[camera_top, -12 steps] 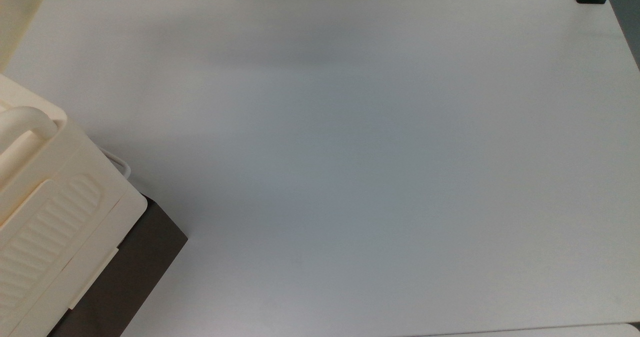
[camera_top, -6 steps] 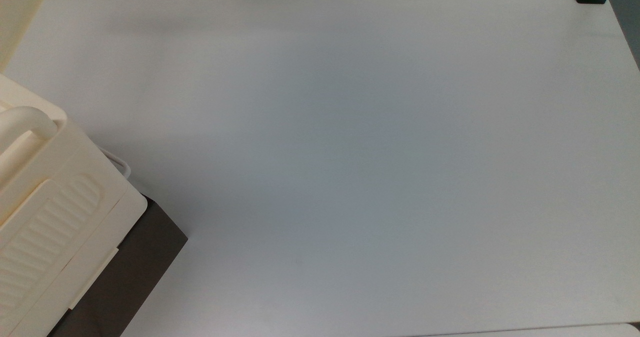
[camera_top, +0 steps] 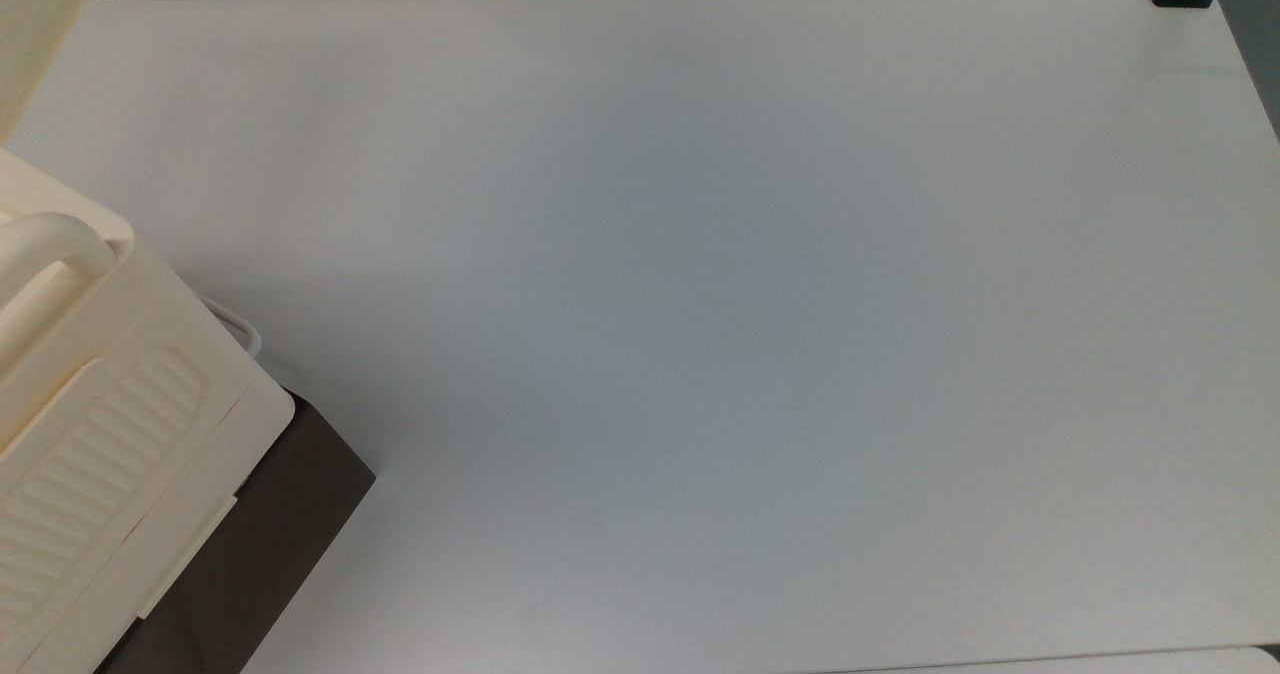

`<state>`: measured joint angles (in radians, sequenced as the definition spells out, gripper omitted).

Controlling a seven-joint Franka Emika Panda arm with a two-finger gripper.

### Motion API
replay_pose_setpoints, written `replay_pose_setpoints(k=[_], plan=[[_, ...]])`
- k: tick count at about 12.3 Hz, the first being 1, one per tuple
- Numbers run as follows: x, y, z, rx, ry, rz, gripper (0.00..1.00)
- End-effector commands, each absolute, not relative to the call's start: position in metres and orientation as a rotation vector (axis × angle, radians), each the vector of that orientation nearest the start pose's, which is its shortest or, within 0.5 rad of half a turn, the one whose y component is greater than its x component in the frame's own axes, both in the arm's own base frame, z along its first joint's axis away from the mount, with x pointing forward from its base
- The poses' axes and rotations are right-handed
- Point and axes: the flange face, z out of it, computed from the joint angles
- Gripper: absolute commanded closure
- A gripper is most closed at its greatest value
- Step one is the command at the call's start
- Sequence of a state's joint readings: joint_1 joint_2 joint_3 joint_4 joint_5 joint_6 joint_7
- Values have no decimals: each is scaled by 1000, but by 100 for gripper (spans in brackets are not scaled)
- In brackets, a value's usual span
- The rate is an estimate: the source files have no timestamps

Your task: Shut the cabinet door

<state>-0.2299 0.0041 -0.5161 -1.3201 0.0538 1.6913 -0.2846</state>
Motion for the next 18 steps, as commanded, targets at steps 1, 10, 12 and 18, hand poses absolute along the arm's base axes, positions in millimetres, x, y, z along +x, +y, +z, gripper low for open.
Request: replay_pose_setpoints(k=[1,10,12,18], plan=[[399,-392,747,-3151,658,-575,100],[439,-382,692,-3136,613,-406,100],[472,-342,688,-3040,568,-454,100],[526,-261,696,-2904,432,-573,100]])
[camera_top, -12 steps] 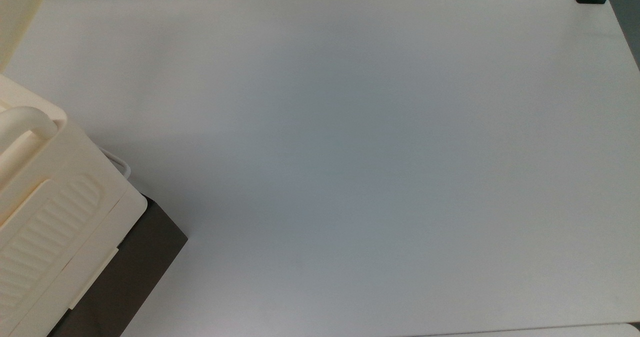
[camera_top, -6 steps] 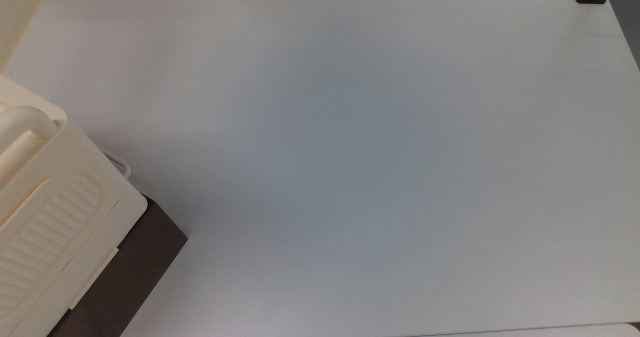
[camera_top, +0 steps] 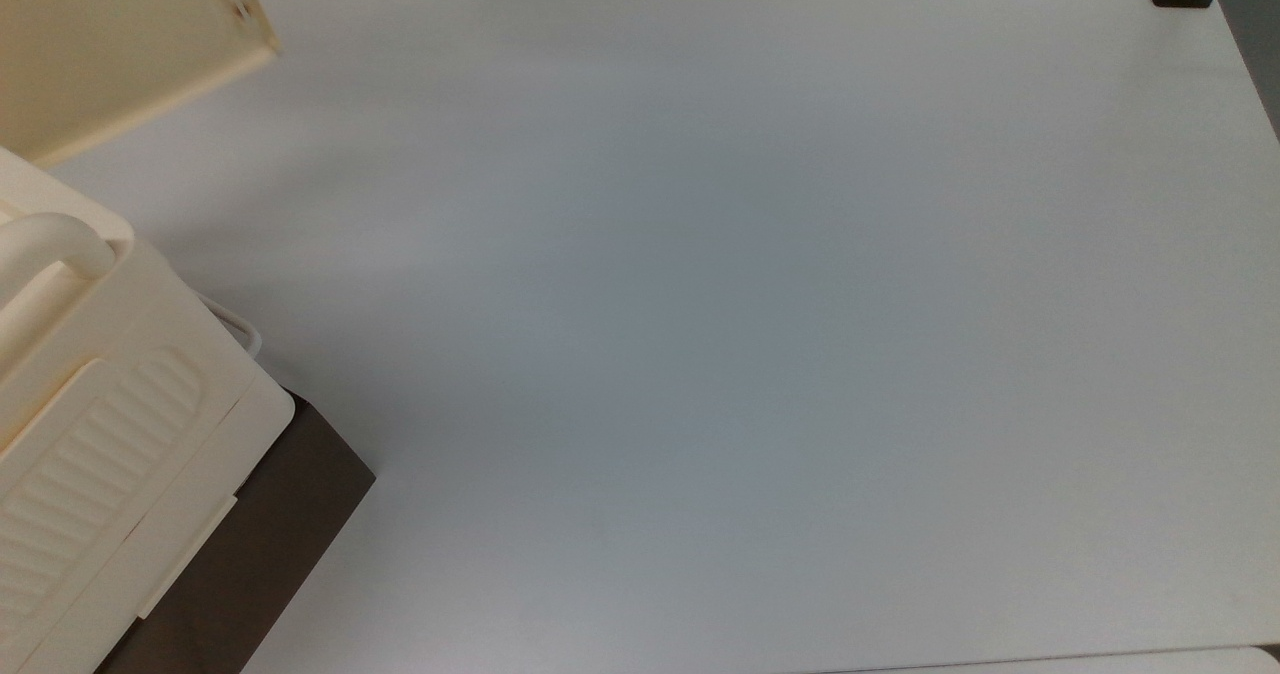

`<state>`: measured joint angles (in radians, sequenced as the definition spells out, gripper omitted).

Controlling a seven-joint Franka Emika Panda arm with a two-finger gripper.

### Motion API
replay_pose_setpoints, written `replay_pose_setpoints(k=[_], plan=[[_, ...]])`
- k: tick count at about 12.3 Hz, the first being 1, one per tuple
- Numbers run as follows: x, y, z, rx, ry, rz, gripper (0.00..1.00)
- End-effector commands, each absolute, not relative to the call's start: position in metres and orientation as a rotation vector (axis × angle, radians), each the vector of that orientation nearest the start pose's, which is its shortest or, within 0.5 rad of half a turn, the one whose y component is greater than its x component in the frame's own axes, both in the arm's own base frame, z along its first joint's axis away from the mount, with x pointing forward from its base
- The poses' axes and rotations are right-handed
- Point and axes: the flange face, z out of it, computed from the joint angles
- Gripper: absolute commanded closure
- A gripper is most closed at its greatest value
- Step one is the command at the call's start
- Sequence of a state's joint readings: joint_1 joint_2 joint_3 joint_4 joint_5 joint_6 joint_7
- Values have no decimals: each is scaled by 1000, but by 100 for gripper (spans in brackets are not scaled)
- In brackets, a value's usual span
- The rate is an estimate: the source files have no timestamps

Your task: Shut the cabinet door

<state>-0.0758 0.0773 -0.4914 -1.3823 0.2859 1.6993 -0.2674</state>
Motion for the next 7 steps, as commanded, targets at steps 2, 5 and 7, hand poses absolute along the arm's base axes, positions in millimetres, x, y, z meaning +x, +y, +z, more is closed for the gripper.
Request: replay_pose_setpoints(k=[2,5,7], plan=[[541,-258,695,-2911,437,-669,100],[572,-240,683,-2930,399,-750,100],[591,-228,672,-2943,376,-795,100]])
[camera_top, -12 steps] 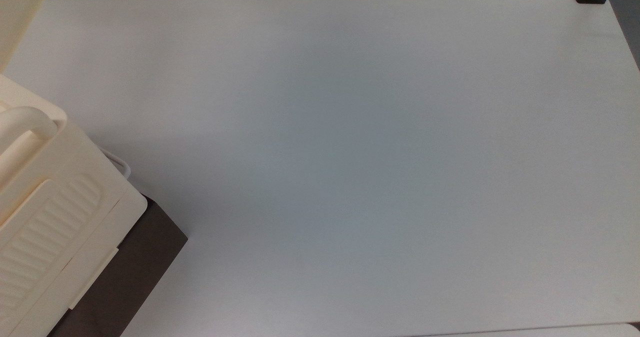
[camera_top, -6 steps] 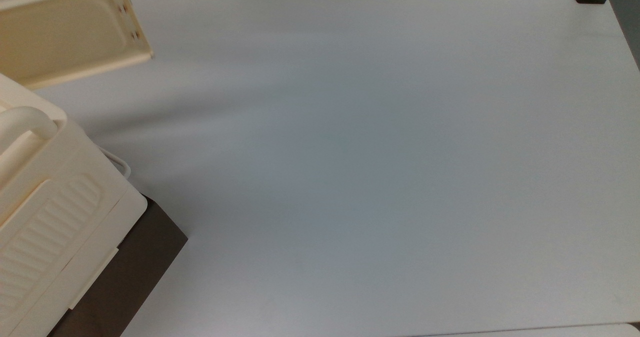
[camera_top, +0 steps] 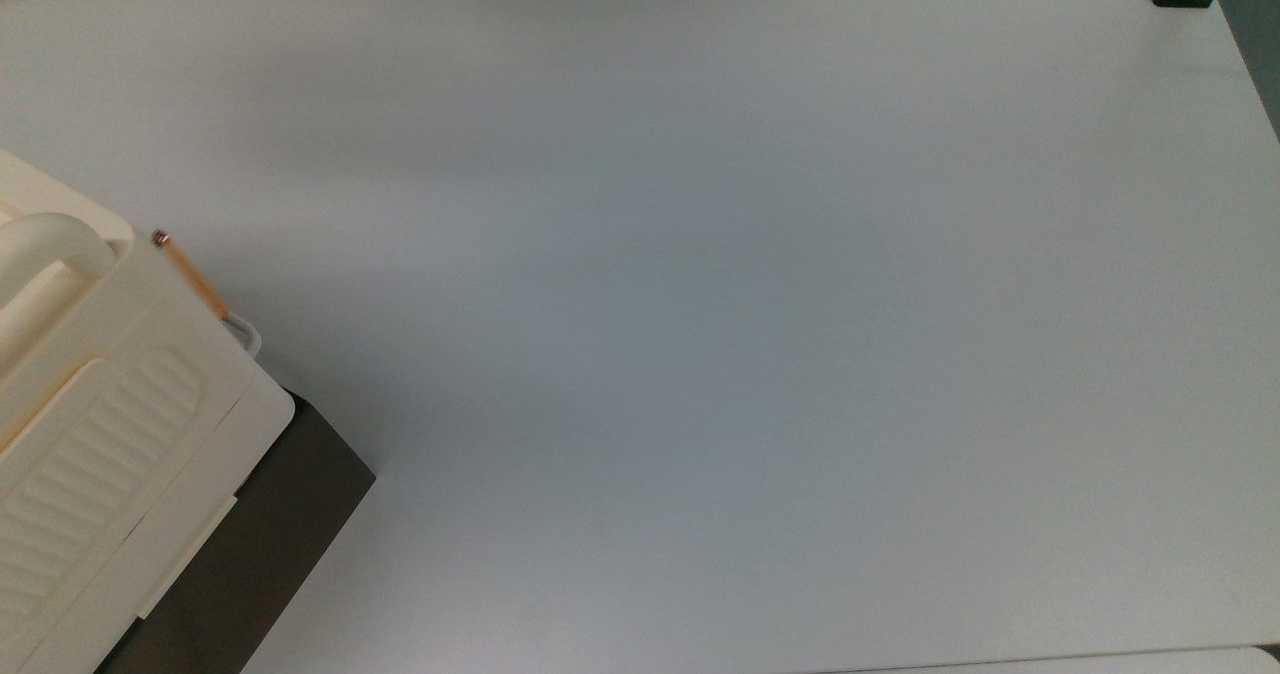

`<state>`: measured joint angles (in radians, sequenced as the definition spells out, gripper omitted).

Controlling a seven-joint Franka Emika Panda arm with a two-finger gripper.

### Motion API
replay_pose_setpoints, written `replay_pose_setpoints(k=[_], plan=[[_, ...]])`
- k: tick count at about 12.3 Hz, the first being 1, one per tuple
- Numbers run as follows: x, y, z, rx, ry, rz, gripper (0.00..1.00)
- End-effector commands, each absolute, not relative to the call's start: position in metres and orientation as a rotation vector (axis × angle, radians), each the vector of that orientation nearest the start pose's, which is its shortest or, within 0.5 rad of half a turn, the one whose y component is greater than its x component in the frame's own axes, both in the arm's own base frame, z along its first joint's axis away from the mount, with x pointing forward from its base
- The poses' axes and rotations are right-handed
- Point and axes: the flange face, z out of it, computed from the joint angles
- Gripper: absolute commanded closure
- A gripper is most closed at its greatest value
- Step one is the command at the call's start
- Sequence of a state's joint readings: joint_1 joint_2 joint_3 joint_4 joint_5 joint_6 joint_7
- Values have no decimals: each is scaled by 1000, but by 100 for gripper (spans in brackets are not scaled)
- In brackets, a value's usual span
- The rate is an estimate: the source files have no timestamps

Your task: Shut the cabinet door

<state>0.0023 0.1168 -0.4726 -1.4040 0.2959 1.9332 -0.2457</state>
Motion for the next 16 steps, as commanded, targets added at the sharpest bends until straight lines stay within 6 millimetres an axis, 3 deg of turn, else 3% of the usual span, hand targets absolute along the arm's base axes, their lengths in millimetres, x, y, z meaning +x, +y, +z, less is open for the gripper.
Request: replay_pose_setpoints(k=[1,5,8,10,13,16], plan=[[597,-225,672,-2944,374,-839,100],[632,-205,654,-2928,429,-979,100],[650,-150,631,-2951,284,-932,100],[649,-109,614,-3016,164,-831,100],[632,-42,599,-3162,-30,-476,100],[612,-11,600,-3222,-146,-274,100]])
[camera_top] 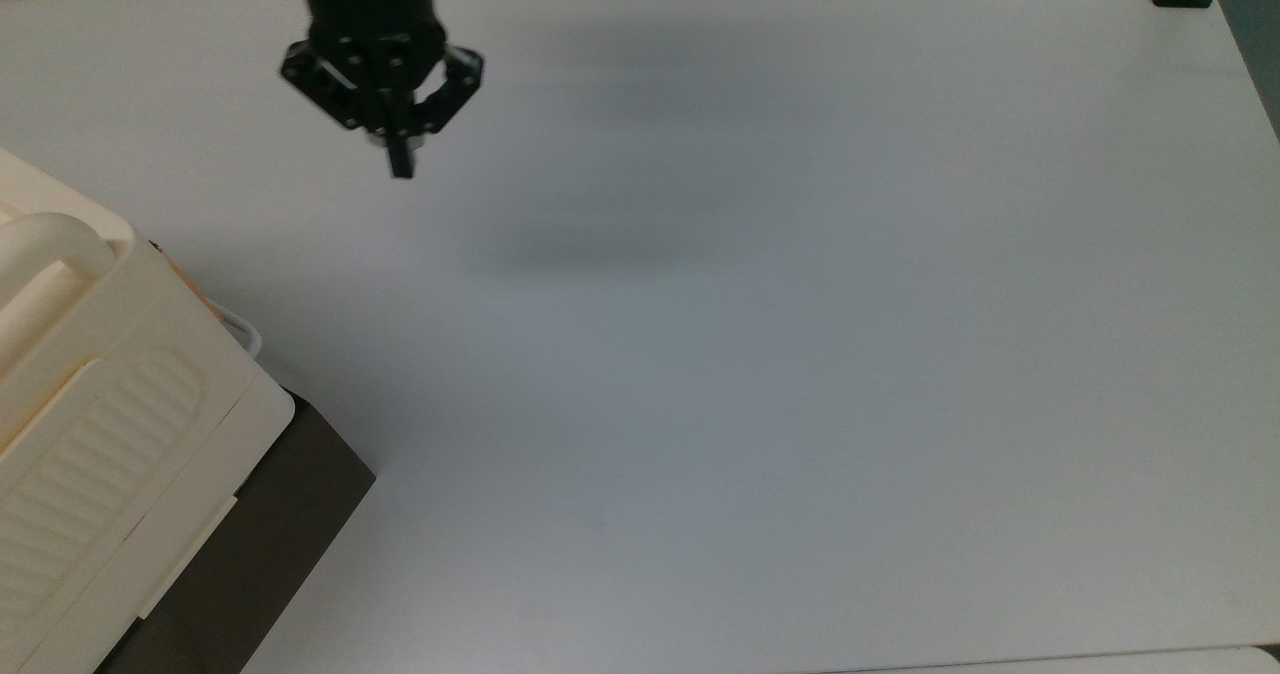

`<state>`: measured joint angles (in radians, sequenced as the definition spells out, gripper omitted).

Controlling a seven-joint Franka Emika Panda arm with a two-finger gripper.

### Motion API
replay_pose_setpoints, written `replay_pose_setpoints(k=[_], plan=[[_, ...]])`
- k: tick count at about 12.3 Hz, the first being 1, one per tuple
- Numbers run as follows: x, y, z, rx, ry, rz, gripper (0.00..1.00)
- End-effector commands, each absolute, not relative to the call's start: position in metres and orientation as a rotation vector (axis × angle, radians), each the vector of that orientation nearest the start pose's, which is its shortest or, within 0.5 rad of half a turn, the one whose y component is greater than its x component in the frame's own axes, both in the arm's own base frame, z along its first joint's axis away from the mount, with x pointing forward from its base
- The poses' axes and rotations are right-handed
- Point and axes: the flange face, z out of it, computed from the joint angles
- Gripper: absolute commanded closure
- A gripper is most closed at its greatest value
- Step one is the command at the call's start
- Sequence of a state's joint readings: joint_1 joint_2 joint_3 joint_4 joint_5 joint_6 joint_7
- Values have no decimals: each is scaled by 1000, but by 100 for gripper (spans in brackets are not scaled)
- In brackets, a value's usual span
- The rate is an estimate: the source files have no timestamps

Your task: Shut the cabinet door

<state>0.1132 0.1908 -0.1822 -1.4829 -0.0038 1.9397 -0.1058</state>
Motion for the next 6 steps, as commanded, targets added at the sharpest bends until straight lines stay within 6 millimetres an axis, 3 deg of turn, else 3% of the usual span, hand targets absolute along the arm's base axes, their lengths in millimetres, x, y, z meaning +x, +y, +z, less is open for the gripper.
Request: replay_pose_setpoints(k=[1,4,5,6], plan=[[601,2,601,-3223,-185,-182,100],[578,24,605,-3211,-248,-20,100],[574,28,601,-3206,-241,23,90],[572,29,601,-3205,-223,35,73]])
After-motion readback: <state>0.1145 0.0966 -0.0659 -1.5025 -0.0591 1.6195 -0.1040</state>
